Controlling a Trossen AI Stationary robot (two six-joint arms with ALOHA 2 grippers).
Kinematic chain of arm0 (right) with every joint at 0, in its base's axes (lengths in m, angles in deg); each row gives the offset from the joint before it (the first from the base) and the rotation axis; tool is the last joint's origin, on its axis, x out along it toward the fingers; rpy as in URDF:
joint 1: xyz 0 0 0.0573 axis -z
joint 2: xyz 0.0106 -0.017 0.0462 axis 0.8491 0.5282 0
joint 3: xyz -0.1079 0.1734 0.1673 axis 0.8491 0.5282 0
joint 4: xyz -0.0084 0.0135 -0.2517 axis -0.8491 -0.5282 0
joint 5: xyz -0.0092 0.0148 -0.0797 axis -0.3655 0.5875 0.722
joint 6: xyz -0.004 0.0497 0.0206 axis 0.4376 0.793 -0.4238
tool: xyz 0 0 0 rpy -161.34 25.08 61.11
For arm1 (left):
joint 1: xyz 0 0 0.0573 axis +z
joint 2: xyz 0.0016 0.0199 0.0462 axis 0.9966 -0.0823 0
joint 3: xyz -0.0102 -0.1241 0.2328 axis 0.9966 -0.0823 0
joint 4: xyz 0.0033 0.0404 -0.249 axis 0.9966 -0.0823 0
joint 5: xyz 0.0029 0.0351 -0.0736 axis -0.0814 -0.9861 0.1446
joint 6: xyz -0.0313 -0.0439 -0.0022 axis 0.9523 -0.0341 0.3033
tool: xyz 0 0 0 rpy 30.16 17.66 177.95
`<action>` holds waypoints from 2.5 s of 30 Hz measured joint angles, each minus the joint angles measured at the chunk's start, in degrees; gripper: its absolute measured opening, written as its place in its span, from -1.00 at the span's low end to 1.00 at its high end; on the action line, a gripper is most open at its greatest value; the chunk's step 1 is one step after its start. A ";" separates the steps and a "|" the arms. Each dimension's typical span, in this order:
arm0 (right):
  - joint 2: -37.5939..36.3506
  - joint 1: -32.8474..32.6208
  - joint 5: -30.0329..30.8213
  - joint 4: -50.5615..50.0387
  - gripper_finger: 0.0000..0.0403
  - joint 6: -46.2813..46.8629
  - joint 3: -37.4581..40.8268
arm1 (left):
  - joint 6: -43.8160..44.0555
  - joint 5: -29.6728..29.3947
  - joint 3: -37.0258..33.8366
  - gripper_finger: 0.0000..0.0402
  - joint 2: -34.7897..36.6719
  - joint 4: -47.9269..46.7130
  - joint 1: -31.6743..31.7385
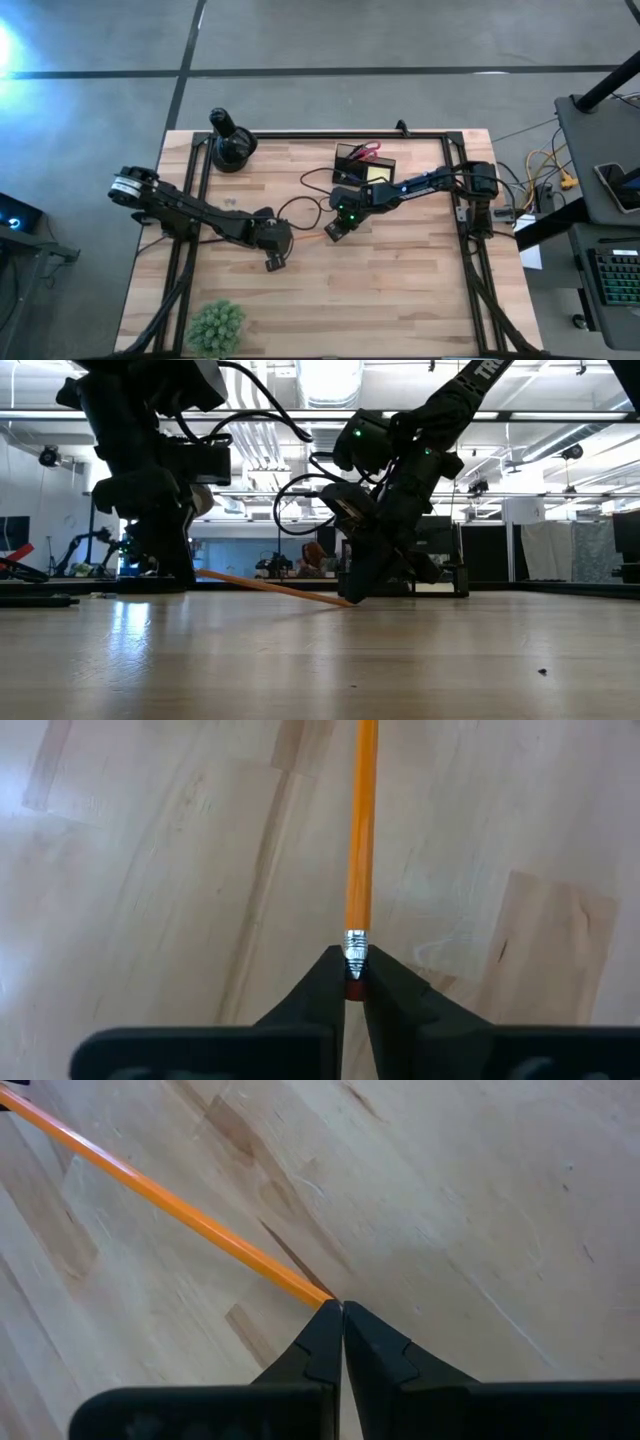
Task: Pick and place office supplies into organizer
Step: Put the pencil into the desk organizer
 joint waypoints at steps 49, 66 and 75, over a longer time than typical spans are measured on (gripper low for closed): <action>-47.93 -4.26 54.47 -53.53 -0.96 9.70 1.55 | -71.61 -33.61 78.90 -0.96 -31.62 -53.57 25.97; -46.12 -4.26 52.41 -53.16 -0.96 8.13 1.55 | -82.28 -30.53 73.92 -0.96 -31.36 -48.13 27.00; -46.14 -4.26 51.98 -53.11 -0.96 7.54 1.55 | -88.98 -30.52 68.30 -0.96 -31.39 -36.96 27.09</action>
